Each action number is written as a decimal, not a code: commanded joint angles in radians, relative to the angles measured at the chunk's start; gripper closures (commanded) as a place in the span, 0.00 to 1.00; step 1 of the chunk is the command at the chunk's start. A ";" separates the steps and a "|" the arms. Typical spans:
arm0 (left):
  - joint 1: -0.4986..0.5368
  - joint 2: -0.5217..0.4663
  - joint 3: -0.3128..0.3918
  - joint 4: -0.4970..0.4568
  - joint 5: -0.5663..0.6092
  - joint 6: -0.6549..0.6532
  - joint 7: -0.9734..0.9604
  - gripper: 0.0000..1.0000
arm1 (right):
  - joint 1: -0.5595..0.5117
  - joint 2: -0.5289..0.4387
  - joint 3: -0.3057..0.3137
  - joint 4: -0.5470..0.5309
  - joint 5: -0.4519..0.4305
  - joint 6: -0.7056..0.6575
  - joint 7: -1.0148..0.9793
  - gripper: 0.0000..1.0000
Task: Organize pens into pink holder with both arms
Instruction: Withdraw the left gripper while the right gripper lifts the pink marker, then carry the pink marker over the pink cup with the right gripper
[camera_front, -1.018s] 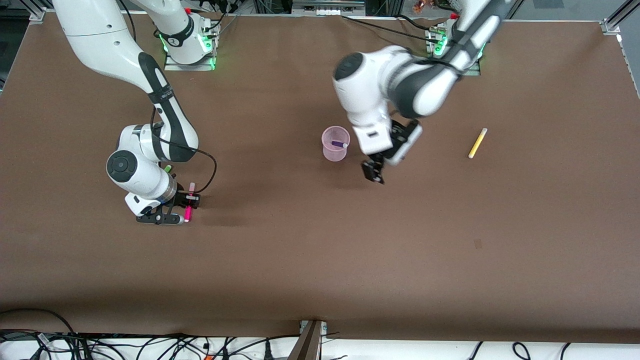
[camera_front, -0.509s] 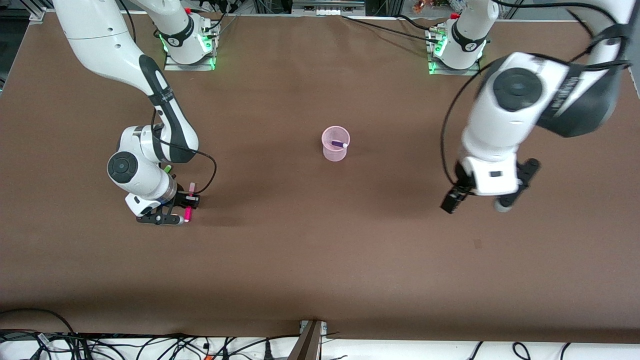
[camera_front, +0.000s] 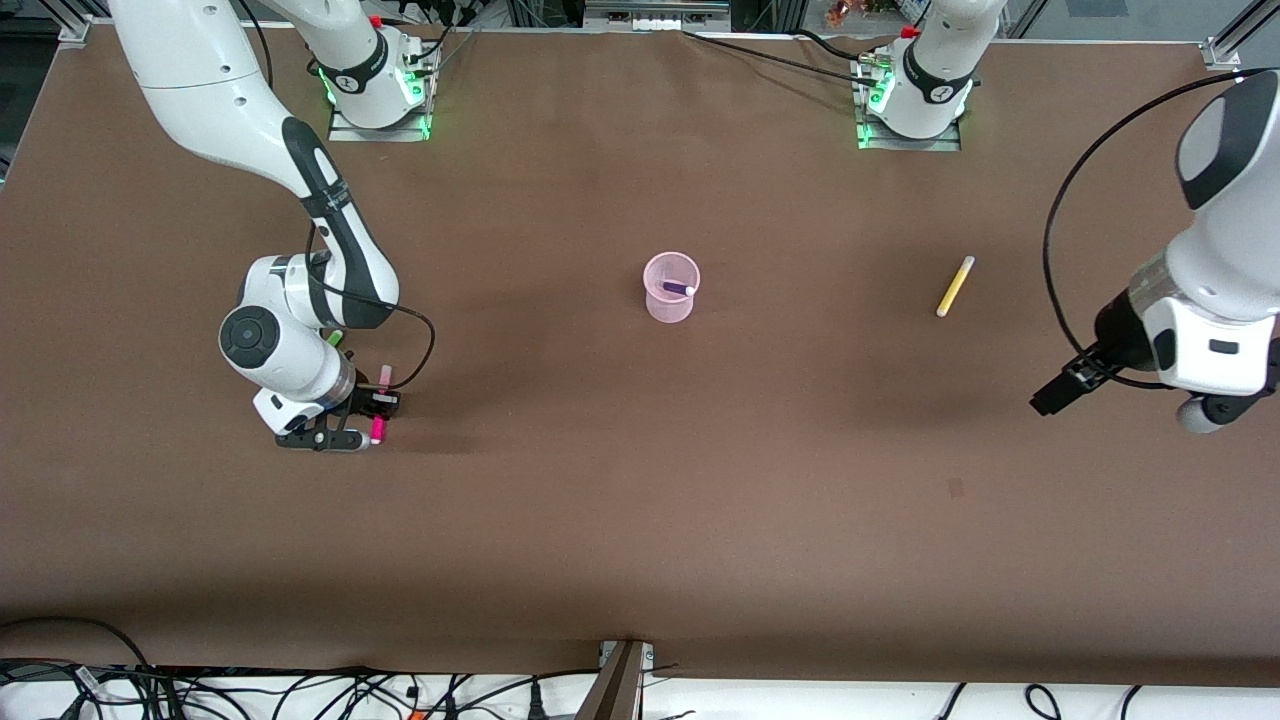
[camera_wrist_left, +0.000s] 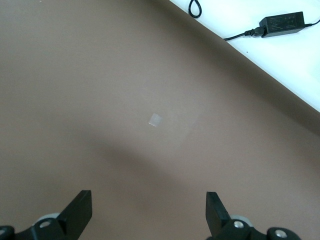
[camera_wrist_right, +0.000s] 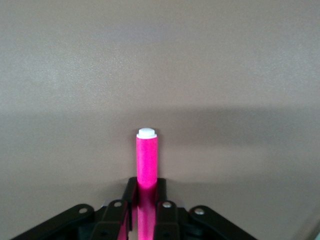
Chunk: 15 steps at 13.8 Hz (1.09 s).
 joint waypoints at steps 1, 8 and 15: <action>0.019 -0.010 -0.020 -0.005 -0.018 -0.023 0.035 0.00 | -0.007 -0.005 0.008 0.001 0.016 0.010 -0.076 0.98; -0.044 -0.010 0.072 0.024 -0.037 -0.048 0.127 0.00 | 0.004 -0.250 0.135 -0.019 0.016 -0.143 -0.173 0.97; -0.441 -0.191 0.617 0.061 -0.318 -0.091 0.333 0.00 | 0.006 -0.516 0.522 -0.071 0.016 -0.139 0.124 0.97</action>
